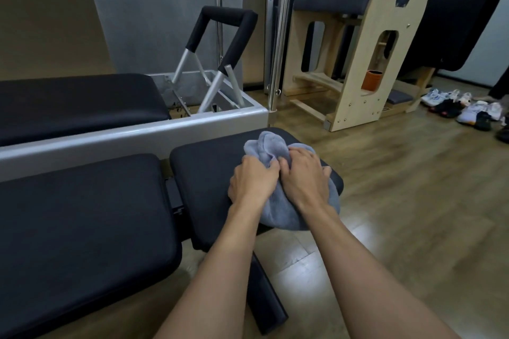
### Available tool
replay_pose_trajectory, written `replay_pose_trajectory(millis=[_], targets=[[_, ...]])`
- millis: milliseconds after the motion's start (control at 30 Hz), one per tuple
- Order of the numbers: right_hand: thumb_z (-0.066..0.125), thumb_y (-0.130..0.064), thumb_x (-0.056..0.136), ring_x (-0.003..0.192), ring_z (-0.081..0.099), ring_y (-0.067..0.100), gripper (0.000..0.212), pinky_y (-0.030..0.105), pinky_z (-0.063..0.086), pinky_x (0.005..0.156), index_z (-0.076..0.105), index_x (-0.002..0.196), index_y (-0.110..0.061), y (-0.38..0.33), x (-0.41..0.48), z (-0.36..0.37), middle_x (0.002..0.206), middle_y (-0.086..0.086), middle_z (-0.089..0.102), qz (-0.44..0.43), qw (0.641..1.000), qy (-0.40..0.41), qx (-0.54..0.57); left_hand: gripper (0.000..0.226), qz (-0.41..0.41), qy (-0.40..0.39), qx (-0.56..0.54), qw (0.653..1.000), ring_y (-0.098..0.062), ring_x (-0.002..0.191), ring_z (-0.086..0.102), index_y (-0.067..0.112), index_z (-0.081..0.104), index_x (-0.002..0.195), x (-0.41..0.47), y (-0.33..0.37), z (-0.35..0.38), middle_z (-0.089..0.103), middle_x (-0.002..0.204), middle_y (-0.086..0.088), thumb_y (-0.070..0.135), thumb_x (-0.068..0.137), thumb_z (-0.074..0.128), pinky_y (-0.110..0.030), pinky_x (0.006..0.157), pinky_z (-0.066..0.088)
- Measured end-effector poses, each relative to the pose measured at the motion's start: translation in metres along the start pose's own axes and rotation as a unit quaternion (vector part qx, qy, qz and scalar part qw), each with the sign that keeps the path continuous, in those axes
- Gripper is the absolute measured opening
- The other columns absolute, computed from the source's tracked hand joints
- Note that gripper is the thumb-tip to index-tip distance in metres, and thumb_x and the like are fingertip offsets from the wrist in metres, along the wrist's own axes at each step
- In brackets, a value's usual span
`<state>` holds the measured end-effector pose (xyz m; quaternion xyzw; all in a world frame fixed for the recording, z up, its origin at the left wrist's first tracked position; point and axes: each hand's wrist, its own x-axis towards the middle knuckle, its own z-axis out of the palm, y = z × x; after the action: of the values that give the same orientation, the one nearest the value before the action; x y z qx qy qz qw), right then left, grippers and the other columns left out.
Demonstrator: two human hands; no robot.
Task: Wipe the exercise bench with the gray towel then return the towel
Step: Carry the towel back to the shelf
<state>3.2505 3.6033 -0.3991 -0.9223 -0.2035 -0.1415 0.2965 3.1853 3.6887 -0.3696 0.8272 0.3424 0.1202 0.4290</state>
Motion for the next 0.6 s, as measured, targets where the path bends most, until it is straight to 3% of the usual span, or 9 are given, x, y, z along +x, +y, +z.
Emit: replay_pose_trajectory(millis=[67, 133, 200, 267, 367, 433, 533, 600], targets=[[0.044, -0.033, 0.097, 0.11, 0.053, 0.016, 0.026, 0.045, 0.035, 0.09, 0.066, 0.102, -0.019, -0.002, 0.001, -0.002, 0.114, -0.006, 0.063, 0.019, 0.999, 0.022, 0.035, 0.045, -0.009, -0.031, -0.069, 0.997, -0.024, 0.091, 0.061, 0.014, 0.059, 0.105, 0.0, 0.007, -0.006, 0.065, 0.1, -0.005, 0.055, 0.085, 0.055, -0.033, 0.076, 0.049], [0.044, -0.035, 0.096, 0.107, 0.056, 0.016, 0.027, 0.047, 0.038, 0.092, 0.066, 0.099, -0.02, -0.008, 0.003, -0.008, 0.111, -0.007, 0.065, 0.029, 0.995, 0.042, 0.086, 0.046, 0.026, -0.04, -0.121, 0.991, -0.025, 0.098, 0.064, 0.014, 0.062, 0.109, 0.0, 0.014, -0.012, 0.067, 0.103, -0.005, 0.051, 0.081, 0.059, -0.036, 0.086, 0.053], [0.043, -0.039, 0.095, 0.102, 0.059, 0.014, 0.03, 0.049, 0.044, 0.093, 0.068, 0.098, -0.021, -0.018, 0.007, -0.02, 0.107, -0.009, 0.067, 0.019, 0.985, 0.07, 0.154, 0.04, 0.056, -0.049, -0.206, 0.976, -0.023, 0.097, 0.067, 0.017, 0.06, 0.111, 0.0, 0.021, -0.023, 0.069, 0.104, -0.005, 0.039, 0.079, 0.061, -0.04, 0.088, 0.055], [0.042, -0.042, 0.098, 0.091, 0.062, 0.011, 0.032, 0.041, 0.049, 0.084, 0.068, 0.092, -0.025, -0.034, 0.011, -0.039, 0.097, -0.008, 0.069, 0.026, 0.963, 0.084, 0.253, 0.031, 0.068, -0.072, -0.299, 0.949, -0.02, 0.092, 0.069, 0.018, 0.057, 0.112, -0.001, 0.033, -0.042, 0.07, 0.101, -0.005, 0.021, 0.081, 0.061, -0.036, 0.081, 0.057], [0.039, -0.039, 0.103, 0.083, 0.068, 0.013, 0.039, 0.028, 0.054, 0.069, 0.071, 0.085, -0.026, -0.071, 0.028, -0.091, 0.09, -0.002, 0.073, 0.111, 0.879, 0.076, 0.458, 0.037, 0.107, -0.111, -0.379, 0.912, -0.017, 0.091, 0.069, 0.02, 0.054, 0.117, -0.007, 0.072, -0.09, 0.069, 0.102, -0.002, 0.004, 0.083, 0.057, -0.032, 0.076, 0.057], [0.043, -0.035, 0.104, 0.085, 0.07, 0.016, 0.036, 0.025, 0.055, 0.066, 0.072, 0.089, -0.02, -0.099, 0.044, -0.136, 0.092, 0.002, 0.074, 0.189, 0.831, 0.063, 0.519, 0.041, 0.131, -0.128, -0.386, 0.904, -0.015, 0.091, 0.069, 0.021, 0.055, 0.118, -0.016, 0.111, -0.128, 0.07, 0.102, 0.001, -0.001, 0.083, 0.054, -0.031, 0.076, 0.057], [0.052, -0.038, 0.099, 0.081, 0.073, 0.021, 0.035, 0.028, 0.055, 0.062, 0.072, 0.094, -0.011, -0.139, 0.067, -0.207, 0.09, 0.009, 0.076, 0.285, 0.778, -0.016, 0.559, 0.044, 0.147, -0.148, -0.367, 0.907, -0.007, 0.083, 0.07, 0.025, 0.055, 0.118, -0.029, 0.183, -0.189, 0.07, 0.099, 0.006, -0.001, 0.083, 0.053, -0.025, 0.071, 0.055], [0.057, -0.049, 0.095, 0.09, 0.074, 0.026, 0.045, 0.035, 0.057, 0.071, 0.073, 0.108, -0.009, -0.169, 0.082, -0.259, 0.103, 0.014, 0.075, 0.323, 0.721, -0.105, 0.604, 0.046, 0.153, -0.166, -0.355, 0.907, -0.008, 0.085, 0.07, 0.027, 0.055, 0.119, -0.039, 0.237, -0.233, 0.071, 0.102, 0.004, -0.001, 0.082, 0.054, -0.028, 0.072, 0.056]])
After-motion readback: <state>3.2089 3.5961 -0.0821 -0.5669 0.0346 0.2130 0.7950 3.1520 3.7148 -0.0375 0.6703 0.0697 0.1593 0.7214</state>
